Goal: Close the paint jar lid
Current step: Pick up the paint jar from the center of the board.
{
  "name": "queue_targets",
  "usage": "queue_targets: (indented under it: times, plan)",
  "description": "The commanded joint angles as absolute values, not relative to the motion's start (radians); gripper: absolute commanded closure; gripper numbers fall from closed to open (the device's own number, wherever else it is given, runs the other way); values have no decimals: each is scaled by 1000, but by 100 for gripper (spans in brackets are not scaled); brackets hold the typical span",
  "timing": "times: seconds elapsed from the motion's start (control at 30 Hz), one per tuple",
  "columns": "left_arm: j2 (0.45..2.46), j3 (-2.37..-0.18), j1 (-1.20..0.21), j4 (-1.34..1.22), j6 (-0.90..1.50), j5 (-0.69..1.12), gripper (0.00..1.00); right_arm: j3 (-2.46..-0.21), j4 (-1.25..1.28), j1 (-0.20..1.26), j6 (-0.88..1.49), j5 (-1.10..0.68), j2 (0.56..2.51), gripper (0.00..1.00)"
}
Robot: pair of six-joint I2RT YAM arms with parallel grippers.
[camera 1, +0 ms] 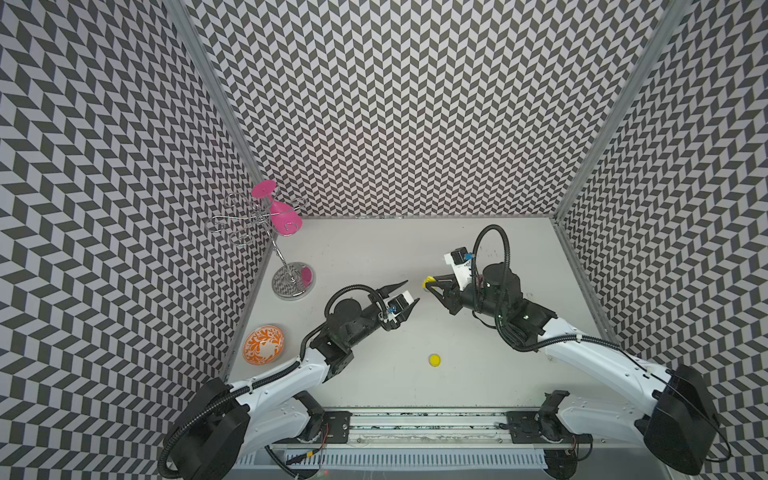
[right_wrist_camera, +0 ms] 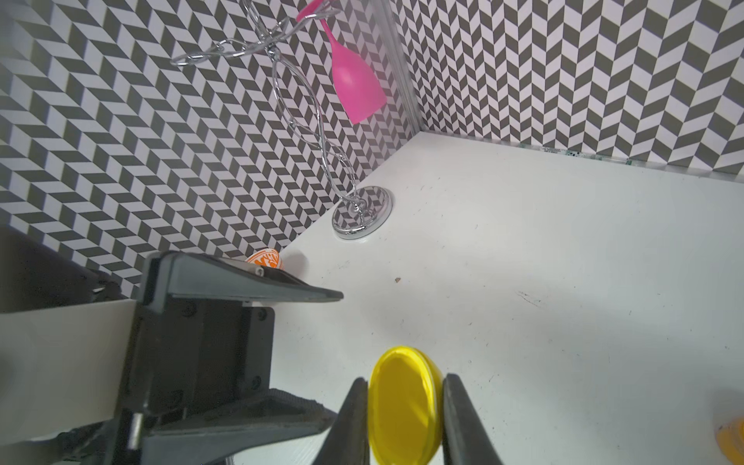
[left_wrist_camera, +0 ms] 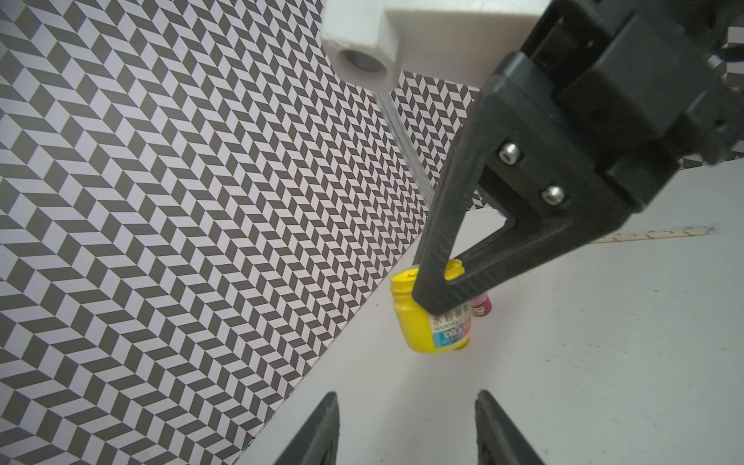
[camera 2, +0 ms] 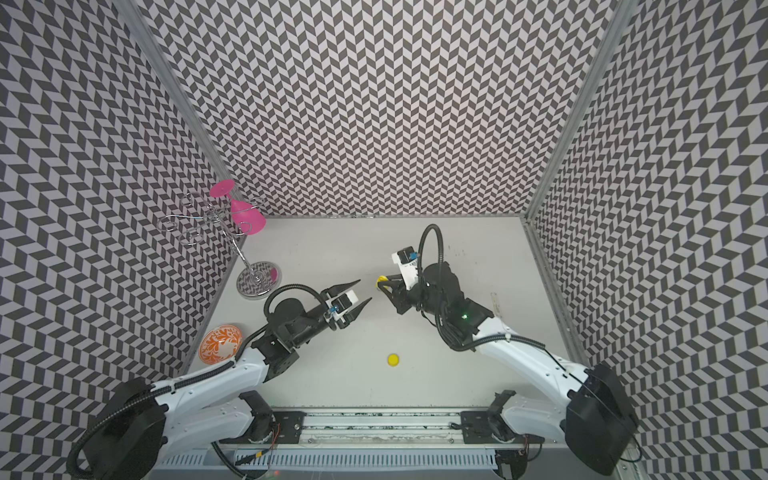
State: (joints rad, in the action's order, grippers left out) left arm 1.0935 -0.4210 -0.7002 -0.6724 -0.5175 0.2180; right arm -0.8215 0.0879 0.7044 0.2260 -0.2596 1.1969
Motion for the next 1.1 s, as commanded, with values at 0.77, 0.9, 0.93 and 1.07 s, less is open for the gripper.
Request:
queue_targets:
  times: [0.77, 0.9, 0.93, 1.07]
  plan:
    - [1110, -462, -707, -781, -399, 274, 51, -873, 207, 802, 258, -247, 1209, 80]
    - [1108, -462, -707, -782, -395, 278, 52, -873, 210, 804, 259, -245, 1212, 80]
    - [1109, -463, -707, -781, -394, 277, 52, -873, 210, 805, 262, -247, 1215, 80]
    - [1112, -466, -706, -782, -391, 275, 52, -873, 224, 814, 266, -249, 1219, 80]
